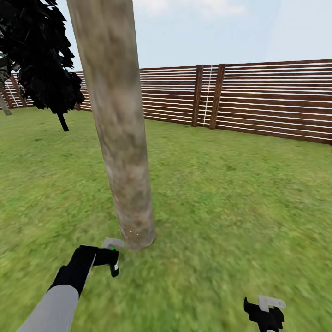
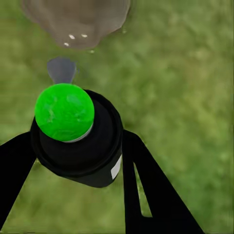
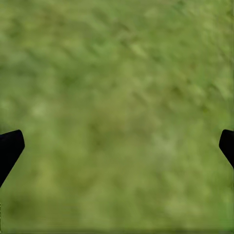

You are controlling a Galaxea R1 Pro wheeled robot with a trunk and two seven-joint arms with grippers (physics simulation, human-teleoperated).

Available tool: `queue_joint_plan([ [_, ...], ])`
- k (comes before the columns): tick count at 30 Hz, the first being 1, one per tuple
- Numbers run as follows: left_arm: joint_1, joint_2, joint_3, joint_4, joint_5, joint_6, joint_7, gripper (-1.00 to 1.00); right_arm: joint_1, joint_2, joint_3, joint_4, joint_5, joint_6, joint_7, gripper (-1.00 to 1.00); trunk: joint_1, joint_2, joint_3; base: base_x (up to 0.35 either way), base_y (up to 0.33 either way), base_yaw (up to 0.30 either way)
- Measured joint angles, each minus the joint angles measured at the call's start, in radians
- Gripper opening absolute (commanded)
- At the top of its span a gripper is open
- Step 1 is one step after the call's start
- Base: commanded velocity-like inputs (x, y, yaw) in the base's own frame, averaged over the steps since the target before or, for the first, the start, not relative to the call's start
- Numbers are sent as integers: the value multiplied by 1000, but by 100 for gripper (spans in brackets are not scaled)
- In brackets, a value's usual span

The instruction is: In the garden, pick up the pesticide atomizer on the floor and spray pesticide onto both trees until each tree trunk is fully covered.

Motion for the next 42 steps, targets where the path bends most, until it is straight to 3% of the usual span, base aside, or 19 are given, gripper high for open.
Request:
queue_joint_plan([
  [3,7,-7,-5,-11,6,7,0,-100,0,2,0,0,0,0,0,100,0,0,0,-251,0,0],
  [6,3,-33,-6,-14,7,7,0,-100,0,3,0,0,0,0,0,100,0,0,0,-288,0,0],
  [9,-3,-32,-5,-24,5,6,-1,-100,0,5,0,0,0,0,0,100,0,0,0,-51,0,0],
  [13,-4,-12,2,-131,7,17,-3,-100,0,6,0,0,0,0,0,100,0,0,0,-3,0,0],
  [17,9,-22,-10,-204,8,80,-4,-100,0,6,1,0,1,0,1,100,0,0,0,-165,0,0],
  [19,10,-33,-45,-208,12,86,-4,-100,0,6,1,0,1,0,1,100,0,0,0,-328,0,0],
  [20,6,-38,-107,-228,23,92,-4,-100,0,6,1,0,1,0,1,100,0,0,0,-342,0,0],
  [21,5,-38,-112,-238,21,89,-4,-100,0,7,1,0,1,0,2,100,0,0,0,-134,0,0],
  [22,-1,-30,-118,-247,94,95,-4,-100,0,7,2,0,2,0,2,100,0,0,0,-86,0,0],
  [25,-5,-30,-119,-248,104,106,-4,-100,0,7,1,1,1,1,1,100,0,0,0,-23,0,0],
  [28,-52,-38,-121,-253,109,183,-4,-100,0,7,1,1,1,0,2,100,0,0,0,-2,0,0],
  [30,-72,-25,-119,-254,104,199,-4,-100,0,7,1,1,2,1,2,100,0,0,0,0,0,0],
  [31,-76,7,-115,-254,99,200,-5,-100,0,7,1,1,1,1,2,100,0,0,0,0,0,0],
  [32,-77,45,-114,-254,98,201,-56,-100,0,7,2,1,2,1,2,100,0,0,0,0,0,0],
  [33,-77,55,-117,-254,107,207,-102,-100,0,7,1,1,1,1,2,100,0,0,0,0,0,0],
  [35,-77,51,-122,-254,105,216,-159,-100,0,7,1,1,1,1,2,100,0,0,0,0,0,0],
  [37,-96,46,-122,-254,102,229,-170,-100,0,7,1,1,1,1,3,100,0,0,0,0,0,0],
  [39,-133,47,-123,-253,102,300,-176,-100,0,10,2,1,3,1,3,100,0,0,0,0,0,114],
  [42,-156,73,-165,-254,91,342,-179,-100,0,13,3,1,3,1,3,100,0,0,0,0,0,254],
])
